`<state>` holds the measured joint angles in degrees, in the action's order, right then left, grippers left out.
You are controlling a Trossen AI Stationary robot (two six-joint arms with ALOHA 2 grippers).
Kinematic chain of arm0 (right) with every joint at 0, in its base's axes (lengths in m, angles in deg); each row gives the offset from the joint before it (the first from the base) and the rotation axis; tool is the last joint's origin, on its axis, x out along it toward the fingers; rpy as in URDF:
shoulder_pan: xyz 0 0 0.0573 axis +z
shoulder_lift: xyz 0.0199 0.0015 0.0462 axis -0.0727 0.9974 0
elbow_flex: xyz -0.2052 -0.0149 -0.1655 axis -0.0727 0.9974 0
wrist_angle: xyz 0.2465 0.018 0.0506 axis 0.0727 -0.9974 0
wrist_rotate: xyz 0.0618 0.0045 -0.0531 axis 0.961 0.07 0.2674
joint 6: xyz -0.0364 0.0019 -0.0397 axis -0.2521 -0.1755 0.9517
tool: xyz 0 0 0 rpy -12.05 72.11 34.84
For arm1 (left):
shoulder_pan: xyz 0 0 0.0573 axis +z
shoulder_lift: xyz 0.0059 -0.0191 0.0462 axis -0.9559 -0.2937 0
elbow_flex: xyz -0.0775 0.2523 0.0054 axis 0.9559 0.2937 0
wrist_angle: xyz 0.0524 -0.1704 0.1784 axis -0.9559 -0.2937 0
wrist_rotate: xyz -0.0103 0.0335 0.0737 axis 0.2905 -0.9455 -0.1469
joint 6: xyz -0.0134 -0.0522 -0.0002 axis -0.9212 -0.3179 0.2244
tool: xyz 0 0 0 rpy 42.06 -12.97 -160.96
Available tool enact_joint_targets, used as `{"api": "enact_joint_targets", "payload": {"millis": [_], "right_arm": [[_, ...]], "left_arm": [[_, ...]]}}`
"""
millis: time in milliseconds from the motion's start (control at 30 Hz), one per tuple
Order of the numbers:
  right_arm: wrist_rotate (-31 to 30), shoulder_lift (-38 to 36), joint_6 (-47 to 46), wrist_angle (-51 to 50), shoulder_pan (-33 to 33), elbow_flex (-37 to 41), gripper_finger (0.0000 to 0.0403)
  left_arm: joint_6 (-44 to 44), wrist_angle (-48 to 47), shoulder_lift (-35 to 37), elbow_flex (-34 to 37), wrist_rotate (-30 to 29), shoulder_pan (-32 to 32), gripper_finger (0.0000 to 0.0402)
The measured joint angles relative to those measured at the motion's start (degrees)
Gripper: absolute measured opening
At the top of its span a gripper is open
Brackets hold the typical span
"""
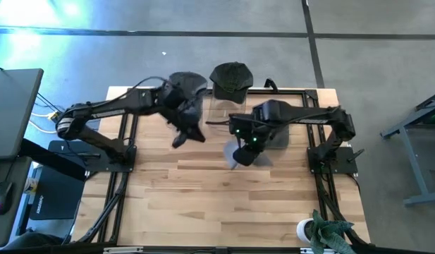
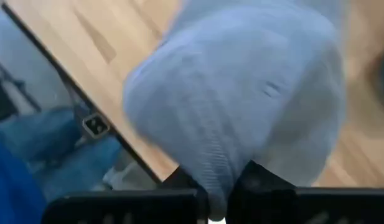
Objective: Pick & Place hat
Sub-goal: Put the gray cap into the left transparent bin
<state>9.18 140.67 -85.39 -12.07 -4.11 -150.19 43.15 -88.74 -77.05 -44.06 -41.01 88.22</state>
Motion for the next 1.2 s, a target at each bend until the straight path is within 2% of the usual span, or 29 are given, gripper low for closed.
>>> {"api": "enact_joint_targets", "payload": {"millis": [67, 167, 233, 300, 367, 433, 567, 767, 867, 933, 1200], "right_arm": [[3.9, 0.0, 0.1, 2.7, 0.0, 2.5, 0.0006], [9.9, 0.0, -1.1, 10.0, -0.2, 5.0, 0.0006], [11.3, 0.0, -1.2, 15.1, -0.5, 5.8, 0.0012], [12.3, 0.0, -1.3, 19.8, -1.4, 6.2, 0.0014], [12.2, 0.0, -1.3, 23.0, -2.5, 6.2, 0.0012], [12.1, 0.0, -1.3, 26.1, -3.6, 6.2, 0.0007], [11.9, 0.0, -0.8, 30.5, -5.3, 6.2, 0.0006], [11.8, 0.0, 0.4, 35.6, -7.0, 6.2, 0.0017], [11.8, 0.0, 1.1, 37.3, -7.3, 6.2, 0.0011], [11.7, 0.0, 1.8, 37.5, -7.3, 6.2, 0.0008], [12.2, 0.0, 2.9, 37.5, -7.2, 6.2, 0.002]], "left_arm": [[-1.5, -0.1, 2.6, 3.2, -3.1, -2.0, 0.0029], [-8.0, 7.4, 8.1, 8.6, -9.9, -5.2, 0.001], [-11.9, 9.7, 12.9, 12.8, -16.9, -6.9, 0.0003], [-15.4, 16.1, 15.9, 15.5, -22.2, -8.8, 0.0004], [-16.9, 20.2, 18.1, 18.0, -24.2, -10.3, 0.0009], [-16.0, 25.1, 18.8, 19.4, -23.5, -11.3, 0.0019], [-14.3, 34.8, 18.4, 20.2, -19.5, -13.2, 0.0074], [-5.9, 43.0, 12.4, 20.1, -24.1, -15.4, 0.0207], [-3.0, 41.6, 9.8, 20.1, -29.9, -16.7, 0.0259], [-2.7, 41.2, 8.1, 20.1, -35.7, -17.9, 0.0281], [-1.6, 40.7, 7.8, 20.1, -57.8, -23.8, 0.0294]]}}
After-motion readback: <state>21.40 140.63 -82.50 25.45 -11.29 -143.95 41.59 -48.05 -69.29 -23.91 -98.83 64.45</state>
